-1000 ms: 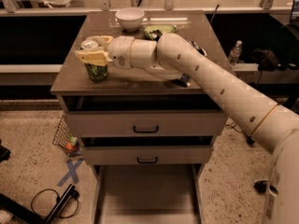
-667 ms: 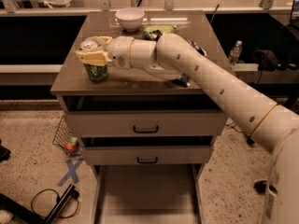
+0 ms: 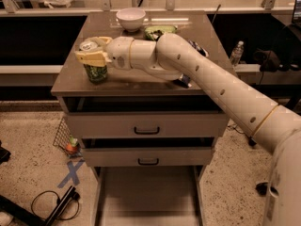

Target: Place green can into bottom drawer

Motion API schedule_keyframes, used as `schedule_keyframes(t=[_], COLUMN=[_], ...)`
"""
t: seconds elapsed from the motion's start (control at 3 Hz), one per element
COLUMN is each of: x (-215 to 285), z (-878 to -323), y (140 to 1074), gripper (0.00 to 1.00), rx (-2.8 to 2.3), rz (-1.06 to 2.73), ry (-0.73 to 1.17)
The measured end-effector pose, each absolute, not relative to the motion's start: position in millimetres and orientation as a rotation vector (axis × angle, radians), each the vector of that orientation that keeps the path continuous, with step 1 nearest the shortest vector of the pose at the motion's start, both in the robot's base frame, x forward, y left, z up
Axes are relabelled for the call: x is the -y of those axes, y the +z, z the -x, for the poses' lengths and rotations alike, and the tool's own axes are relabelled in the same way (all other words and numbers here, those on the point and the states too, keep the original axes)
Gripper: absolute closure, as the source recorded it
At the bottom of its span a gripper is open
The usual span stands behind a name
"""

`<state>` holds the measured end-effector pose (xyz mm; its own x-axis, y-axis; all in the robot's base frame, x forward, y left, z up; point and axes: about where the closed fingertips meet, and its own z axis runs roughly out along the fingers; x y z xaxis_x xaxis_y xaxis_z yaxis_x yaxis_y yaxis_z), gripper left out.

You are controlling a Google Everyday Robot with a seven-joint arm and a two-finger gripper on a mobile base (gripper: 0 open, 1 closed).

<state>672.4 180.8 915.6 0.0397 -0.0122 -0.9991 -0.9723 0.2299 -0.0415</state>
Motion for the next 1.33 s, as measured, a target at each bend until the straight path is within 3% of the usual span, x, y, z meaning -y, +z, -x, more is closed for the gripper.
schedule_keyframes(t=[0.33,0.67,1.33], x=[-164,-150,-140], z=[-651,-596,-487], y=[945,989,941], gripper=[1.0,1.0,1.0], rx=[-1.262,-1.207,-1.249], rz=[1.064,1.047,1.04], ry=[0.946,0.849,0.8])
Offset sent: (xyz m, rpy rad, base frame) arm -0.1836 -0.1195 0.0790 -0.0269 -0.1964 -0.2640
